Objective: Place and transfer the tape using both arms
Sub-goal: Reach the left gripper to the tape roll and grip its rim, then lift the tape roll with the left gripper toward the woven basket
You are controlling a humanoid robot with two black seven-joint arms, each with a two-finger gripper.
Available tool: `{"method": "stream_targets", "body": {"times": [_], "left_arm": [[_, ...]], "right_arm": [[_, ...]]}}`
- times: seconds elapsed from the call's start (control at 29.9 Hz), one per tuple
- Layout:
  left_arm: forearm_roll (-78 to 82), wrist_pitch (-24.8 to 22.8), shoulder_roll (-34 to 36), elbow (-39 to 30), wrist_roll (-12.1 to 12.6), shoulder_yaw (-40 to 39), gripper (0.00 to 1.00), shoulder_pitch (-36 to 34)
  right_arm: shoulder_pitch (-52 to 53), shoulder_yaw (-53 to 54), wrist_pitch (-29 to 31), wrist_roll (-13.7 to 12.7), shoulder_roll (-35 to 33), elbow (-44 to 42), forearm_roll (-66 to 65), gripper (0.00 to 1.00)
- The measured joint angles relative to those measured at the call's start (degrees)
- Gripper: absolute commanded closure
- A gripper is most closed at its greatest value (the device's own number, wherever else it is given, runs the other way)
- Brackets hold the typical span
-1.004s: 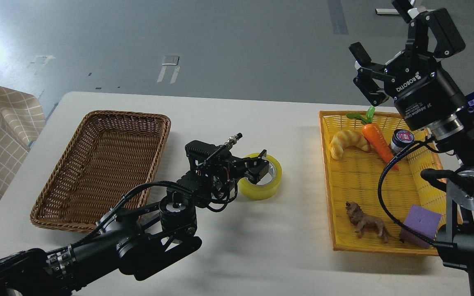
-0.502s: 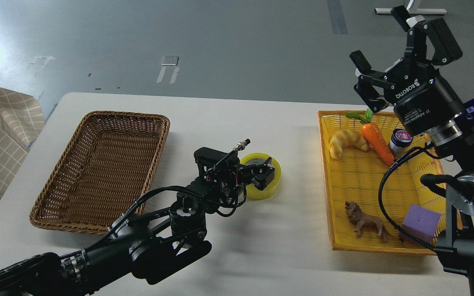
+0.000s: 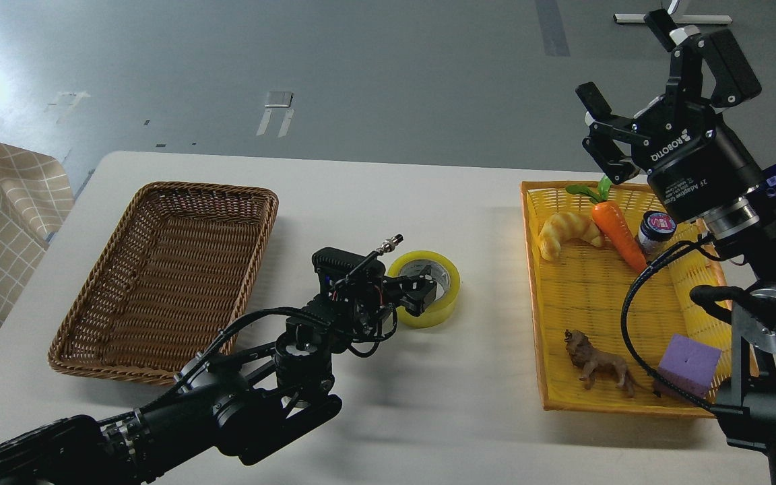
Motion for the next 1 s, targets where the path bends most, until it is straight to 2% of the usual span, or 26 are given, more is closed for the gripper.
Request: {"method": "stream_targets", "body": {"times": [0.4,0.47,0.54,0.6,0.64,0.7,0.94,1.0], "left_arm": [[0.0,-0.1,-0.8,1.0,0.0,0.0,0.08,0.0],[0.0,-0.2,-0.8,1.1,0.0,0.1,0.2,0.0],[0.0,-0.6,-0.9,1.1,0.1,0.3,0.38,-0.1],[0.0,-1.2,-0.9,1.2,0.2,0.6,0.51,-0.1],[0.0,-1.4,-0.9,1.3,0.2,0.7,0.51,-0.2],[0.0,-1.7,-0.9,1.3,0.3,0.8,0.59,-0.2],[0.0,-2.3,-0.9,2.0,0.5,0.8,0.7,-0.2],[0.0,-2.3,-1.0,2.2,0.5,0.8,0.89,-0.2]], "right_arm": [[-1.2,-0.2,0.0,0.0,0.0,-0.2,0.0,0.0],[-1.2,-0.2,0.0,0.0,0.0,-0.2,0.0,0.0],[-1.3,-0.2,0.0,0.0,0.0,-0.2,0.0,0.0],[-1.5,-0.2,0.0,0.0,0.0,-0.2,0.0,0.0],[-1.7,-0.2,0.0,0.0,0.0,-0.2,0.0,0.0],[-2.0,-0.2,0.0,0.0,0.0,-0.2,0.0,0.0],[-2.9,-0.2,-0.1,0.0,0.0,-0.1,-0.1,0.0],[-3.1,-0.2,-0.1,0.0,0.0,-0.1,-0.1,0.0]]}}
